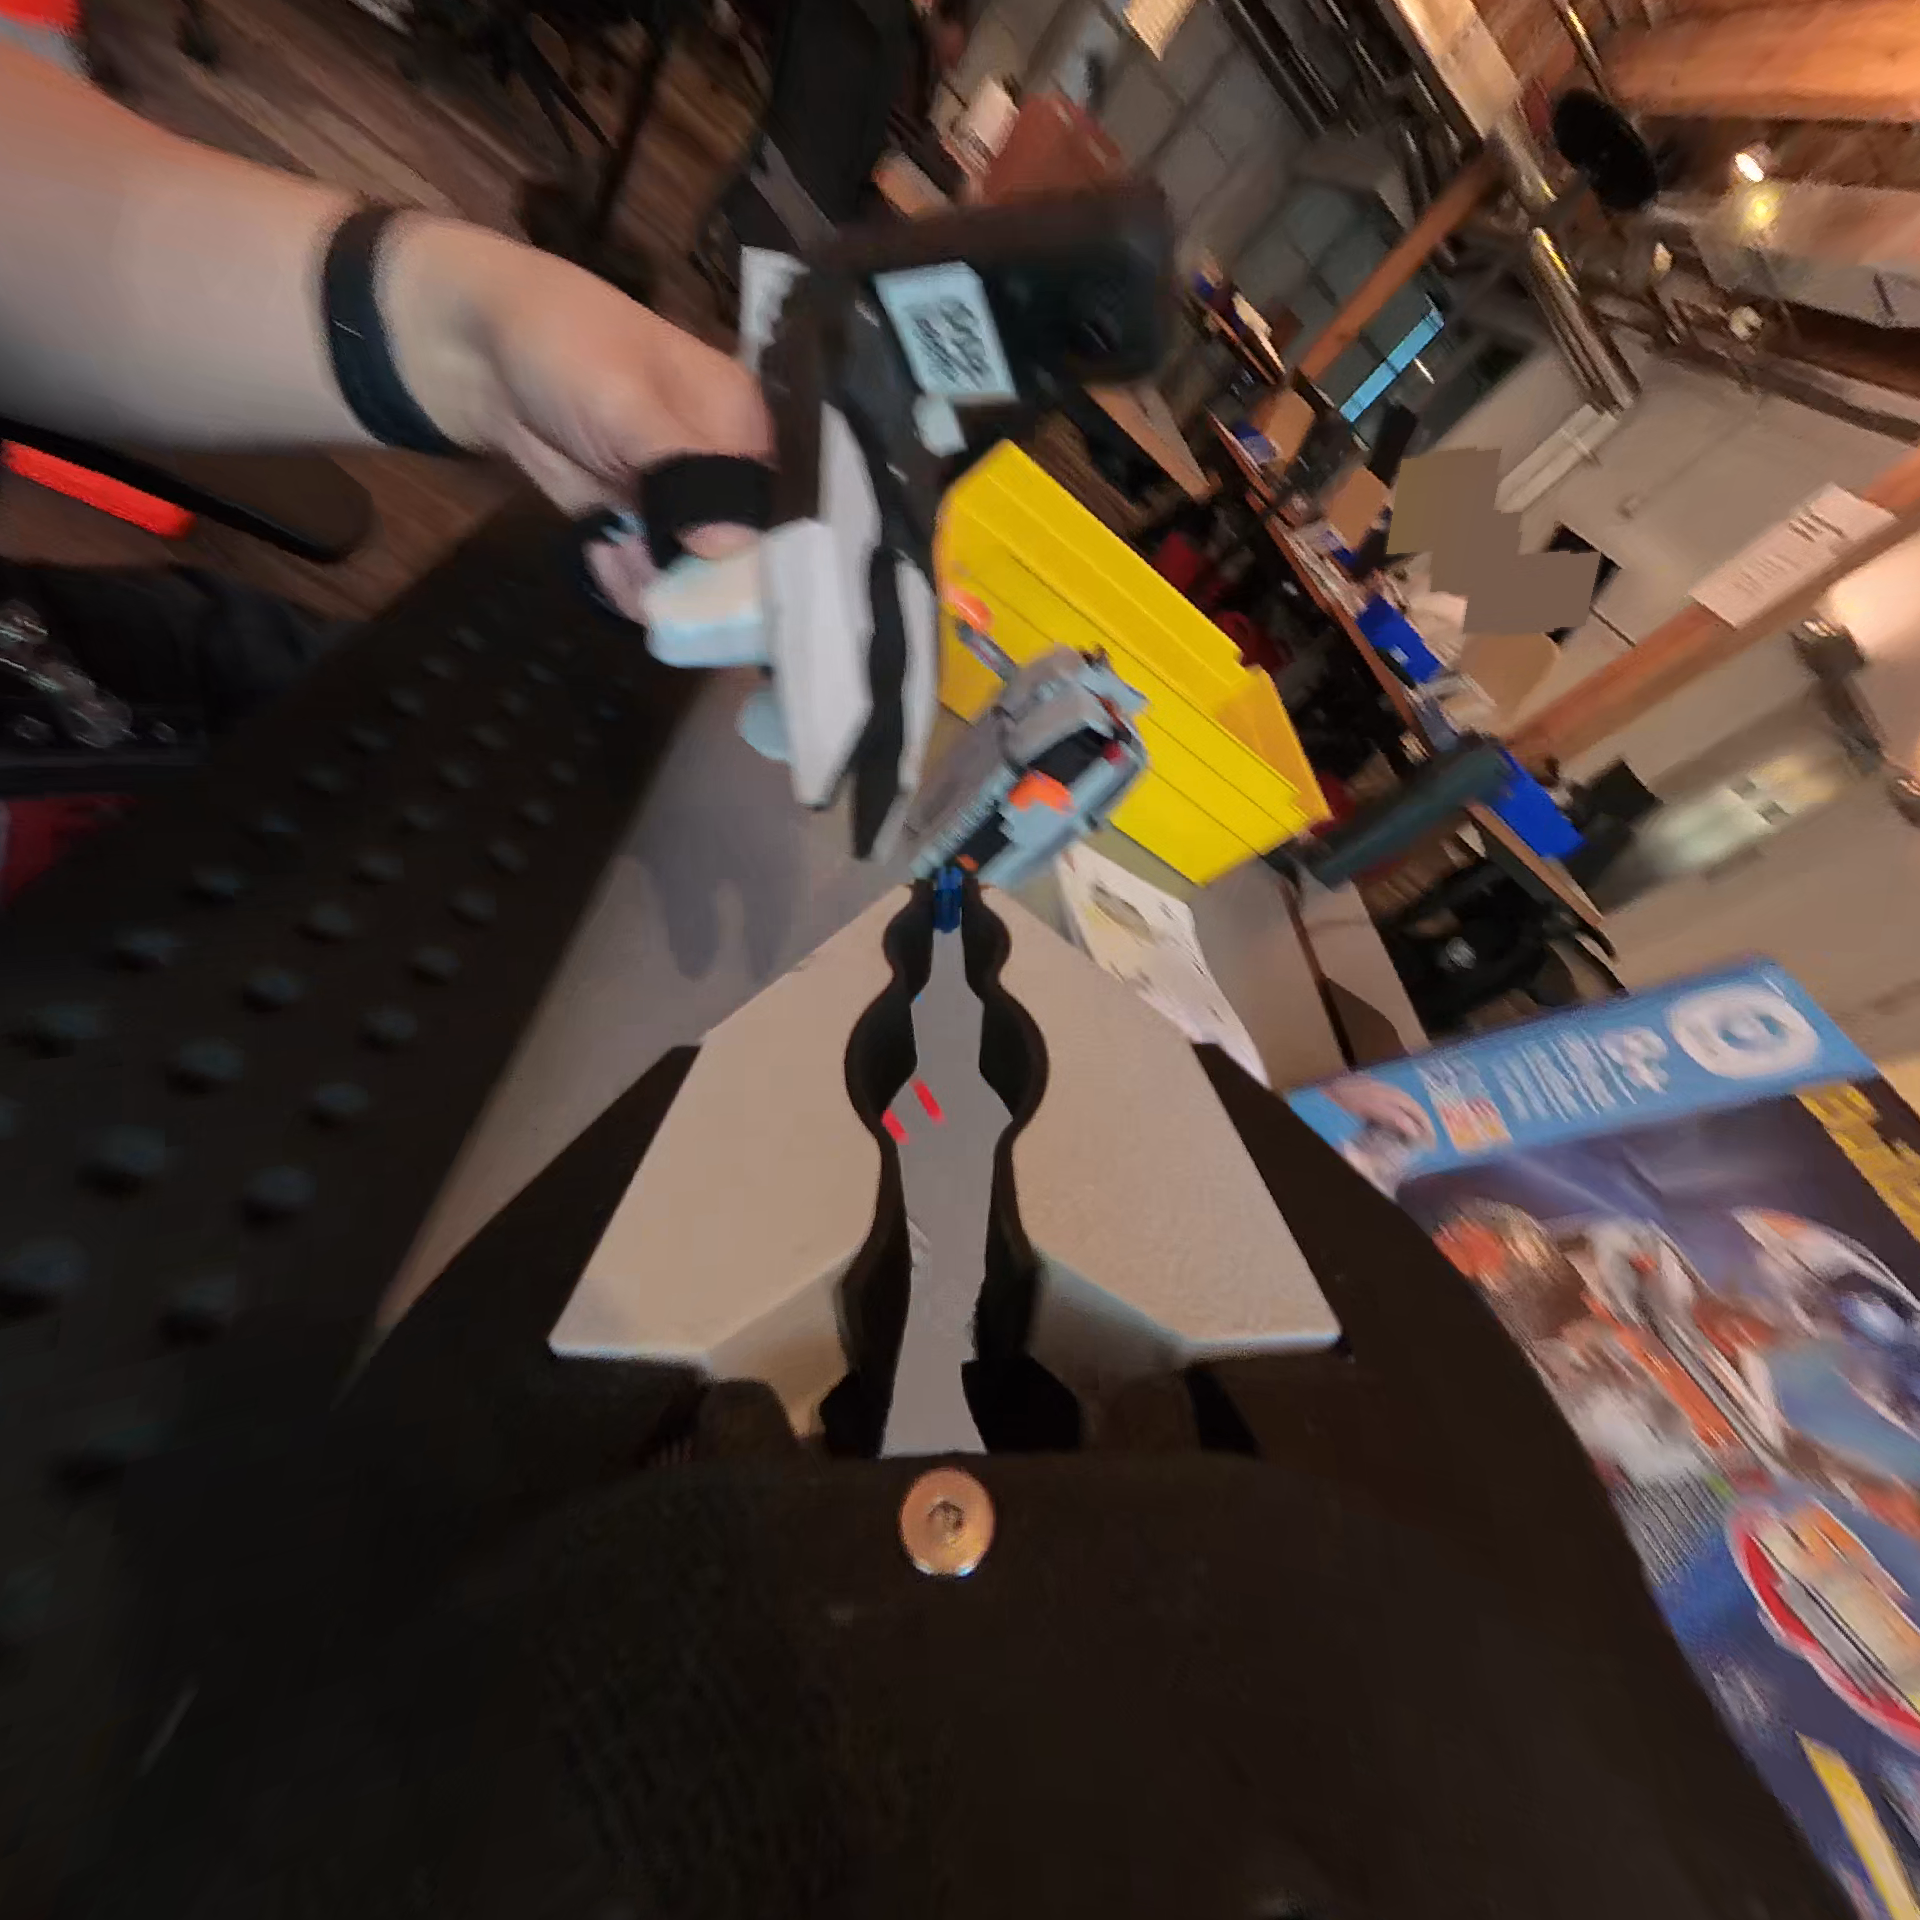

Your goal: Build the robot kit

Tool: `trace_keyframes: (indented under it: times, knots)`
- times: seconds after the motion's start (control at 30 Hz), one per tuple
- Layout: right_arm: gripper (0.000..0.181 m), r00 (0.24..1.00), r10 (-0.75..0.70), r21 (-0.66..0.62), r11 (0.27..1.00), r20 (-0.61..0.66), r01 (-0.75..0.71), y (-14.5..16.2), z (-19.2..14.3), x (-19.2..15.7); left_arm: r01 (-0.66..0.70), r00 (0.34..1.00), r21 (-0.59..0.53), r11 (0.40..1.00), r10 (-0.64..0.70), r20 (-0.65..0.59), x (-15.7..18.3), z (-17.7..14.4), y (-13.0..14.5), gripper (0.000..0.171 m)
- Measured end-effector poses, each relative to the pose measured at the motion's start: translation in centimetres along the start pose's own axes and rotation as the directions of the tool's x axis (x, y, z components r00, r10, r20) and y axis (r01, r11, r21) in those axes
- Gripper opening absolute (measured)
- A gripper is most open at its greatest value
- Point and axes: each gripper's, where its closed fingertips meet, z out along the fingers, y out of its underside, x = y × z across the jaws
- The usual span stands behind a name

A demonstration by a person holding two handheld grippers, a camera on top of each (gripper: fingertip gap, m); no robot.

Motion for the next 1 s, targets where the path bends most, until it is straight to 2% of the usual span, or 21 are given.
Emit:
trace_keyframes:
  times: [0.1, 0.17, 0.23, 0.3, 0.4, 0.47, 0.57, 0.73, 0.83, 1.0]
  knots:
    - [0.005, 0.996, 0.025, -0.117, 0.993, -0.091, -0.035, 3.5, -1.9, 2.9, -0.07, 0.991, -0.063, 0.996, 0.077, 0.107, -1.3, 2.1, 0.9, 0.027]
    - [0.005, 0.991, 0.048, -0.147, 0.987, -0.124, -0.066, 5.1, -2.8, 4.0, -0.098, 0.982, -0.15, 0.984, 0.12, 0.148, -1.8, 4.3, 1.9, 0.032]
    - [0.005, 0.988, 0.085, -0.172, 0.979, -0.132, -0.107, 6.2, -3.3, 4.4, -0.166, 0.963, -0.221, 0.961, 0.206, 0.172, -1.9, 6.5, 2.3, 0.029]
    - [0.005, 0.988, 0.106, -0.205, 0.97, -0.113, -0.128, 7.1, -3.5, 4.3, -0.285, 0.907, -0.318, 0.904, 0.362, 0.214, -2.8, 8.3, 2.5, 0.028]
    - [0.005, 0.991, 0.111, -0.269, 0.955, -0.074, -0.127, 8.4, -3.5, 3.6, -0.417, 0.786, -0.482, 0.77, 0.572, 0.234, -5.7, 10.0, 2.9, 0.02]
    - [0.005, 0.99, 0.139, -0.301, 0.943, -0.034, -0.143, 9.1, -3.5, 2.8, -0.429, 0.783, -0.53, 0.732, 0.593, 0.186, -6.4, 11.1, 3.8, 0.019]
    - [0.005, 0.983, 0.18, -0.37, 0.916, 0.029, -0.156, 10.4, -3.4, 1.4, -0.402, 0.817, -0.545, 0.735, 0.557, 0.149, -6.4, 11.9, 4.8, 0.02]
    - [0.005, 0.969, 0.218, -0.422, 0.894, 0.116, -0.15, 11.5, -3.0, -0.5, -0.407, 0.797, -0.545, 0.733, 0.576, 0.181, -7.1, 12.2, 4.3, 0.021]
    - [0.005, 0.964, 0.221, -0.43, 0.892, 0.146, -0.139, 11.9, -2.8, -1.1, -0.437, 0.805, -0.53, 0.727, 0.579, 0.131, -6.6, 12.7, 4.6, 0.006]
    - [0.005, 0.951, 0.248, -0.466, 0.874, 0.182, -0.139, 13.3, -2.7, -2.0, -0.48, 0.792, -0.499, 0.722, 0.601, 0.108, -6.7, 12.9, 4.4, 0.005]
